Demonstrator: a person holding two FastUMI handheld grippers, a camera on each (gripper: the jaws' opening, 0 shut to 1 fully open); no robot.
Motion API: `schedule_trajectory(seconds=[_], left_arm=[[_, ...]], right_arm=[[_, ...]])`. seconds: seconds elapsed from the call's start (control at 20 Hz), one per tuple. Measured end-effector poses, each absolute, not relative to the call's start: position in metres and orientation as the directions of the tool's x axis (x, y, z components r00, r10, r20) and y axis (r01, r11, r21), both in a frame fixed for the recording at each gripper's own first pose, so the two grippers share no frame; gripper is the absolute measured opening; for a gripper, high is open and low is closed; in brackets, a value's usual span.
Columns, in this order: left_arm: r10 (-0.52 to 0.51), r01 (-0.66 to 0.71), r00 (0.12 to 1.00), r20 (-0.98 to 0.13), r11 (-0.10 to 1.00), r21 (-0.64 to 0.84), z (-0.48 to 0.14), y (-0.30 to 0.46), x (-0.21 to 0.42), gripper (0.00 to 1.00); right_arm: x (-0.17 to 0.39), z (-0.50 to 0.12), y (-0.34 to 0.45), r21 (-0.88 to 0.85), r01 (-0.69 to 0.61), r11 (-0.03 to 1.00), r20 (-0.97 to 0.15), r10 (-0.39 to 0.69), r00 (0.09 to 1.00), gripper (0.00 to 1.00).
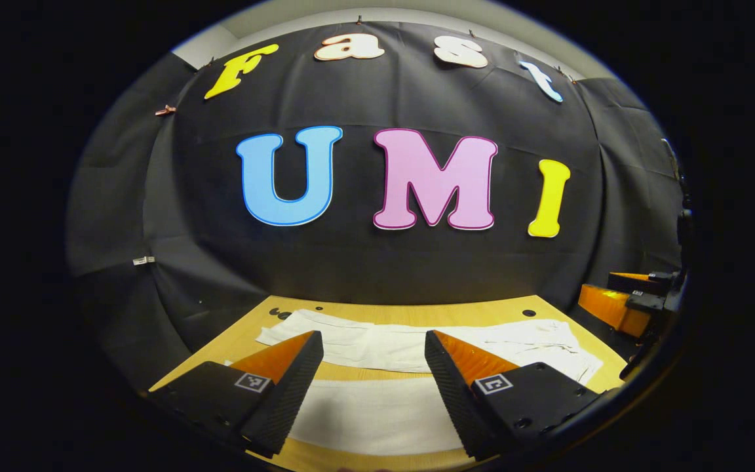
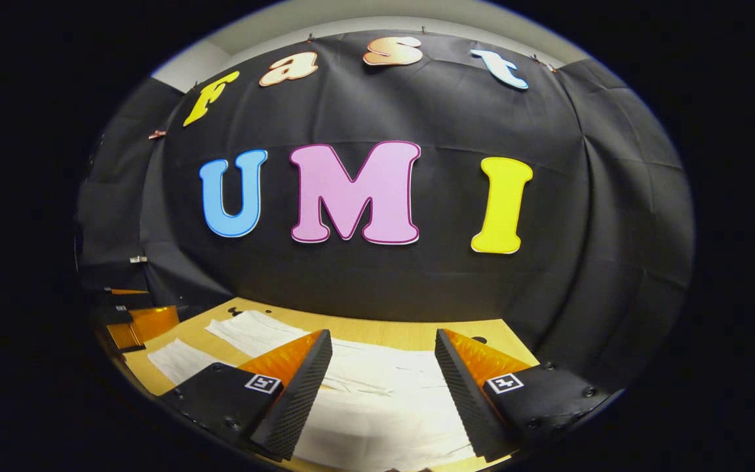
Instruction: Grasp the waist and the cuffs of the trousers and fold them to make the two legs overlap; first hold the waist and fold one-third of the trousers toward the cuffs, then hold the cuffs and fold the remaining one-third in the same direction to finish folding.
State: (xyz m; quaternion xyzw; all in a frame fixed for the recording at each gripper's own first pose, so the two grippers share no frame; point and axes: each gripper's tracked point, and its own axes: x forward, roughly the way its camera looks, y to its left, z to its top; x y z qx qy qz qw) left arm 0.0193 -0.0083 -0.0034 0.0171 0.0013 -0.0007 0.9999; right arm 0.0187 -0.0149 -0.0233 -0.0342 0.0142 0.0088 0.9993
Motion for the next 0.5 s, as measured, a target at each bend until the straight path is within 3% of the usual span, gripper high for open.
schedule_trajectory(seconds=[0.3, 0.5], left_arm=[[-0.009, 0.010, 1.000, -0.023, 1.000, 0.019, -0.012, -0.015, 0.019, 0.97], [-0.008, 0.009, 0.999, -0.038, 1.000, 0.030, -0.020, -0.015, 0.020, 0.97]], right_arm=[[0.022, -0.037, -0.046, -0.102, 0.021, 0.995, -0.058, -0.027, 0.998, 0.97], [0.024, -0.049, -0.082, -0.217, 0.029, 0.976, -0.085, -0.048, 0.995, 0.97]])
